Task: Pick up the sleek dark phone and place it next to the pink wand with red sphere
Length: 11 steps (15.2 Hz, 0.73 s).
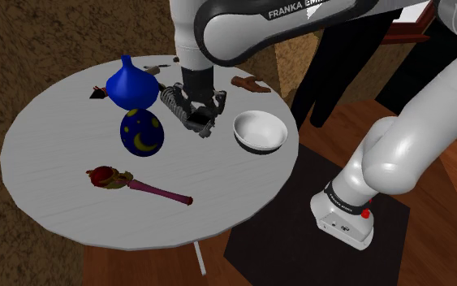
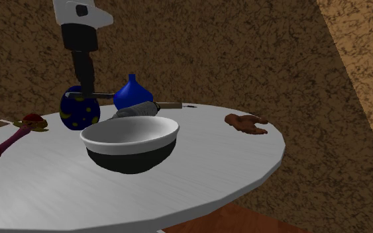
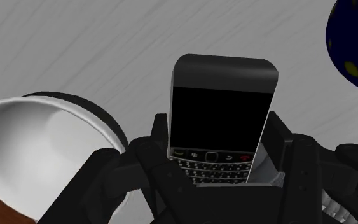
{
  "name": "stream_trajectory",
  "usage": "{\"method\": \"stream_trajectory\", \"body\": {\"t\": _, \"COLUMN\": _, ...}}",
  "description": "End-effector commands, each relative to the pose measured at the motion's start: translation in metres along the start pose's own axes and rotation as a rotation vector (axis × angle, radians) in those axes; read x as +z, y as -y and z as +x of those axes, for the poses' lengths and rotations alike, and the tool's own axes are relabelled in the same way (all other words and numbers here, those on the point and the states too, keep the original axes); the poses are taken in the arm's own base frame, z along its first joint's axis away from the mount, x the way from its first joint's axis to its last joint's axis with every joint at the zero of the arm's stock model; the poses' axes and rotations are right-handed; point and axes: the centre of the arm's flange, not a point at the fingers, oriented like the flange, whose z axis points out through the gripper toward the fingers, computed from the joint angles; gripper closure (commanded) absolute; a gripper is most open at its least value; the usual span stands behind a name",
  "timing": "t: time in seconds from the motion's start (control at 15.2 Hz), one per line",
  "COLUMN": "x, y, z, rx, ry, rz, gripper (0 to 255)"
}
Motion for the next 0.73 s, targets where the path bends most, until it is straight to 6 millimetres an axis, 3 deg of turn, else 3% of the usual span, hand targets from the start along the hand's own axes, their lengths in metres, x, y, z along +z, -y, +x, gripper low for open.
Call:
{"method": "stream_trajectory", "body": {"t": 0.0, "x": -0.001, "y": -0.003, "z": -0.024, "rx": 0.001, "ry": 0.000, "rz": 0.000, "gripper": 255}}
{"method": "stream_trajectory", "body": {"t": 0.13, "x": -0.002, "y": -0.007, "z": -0.056, "rx": 0.001, "ry": 0.000, "rz": 0.000, "gripper": 255}}
{"method": "stream_trajectory", "body": {"t": 0.66, "x": 0.041, "y": -0.004, "z": -0.057, "rx": 0.001, "ry": 0.000, "rz": 0.000, "gripper": 255}}
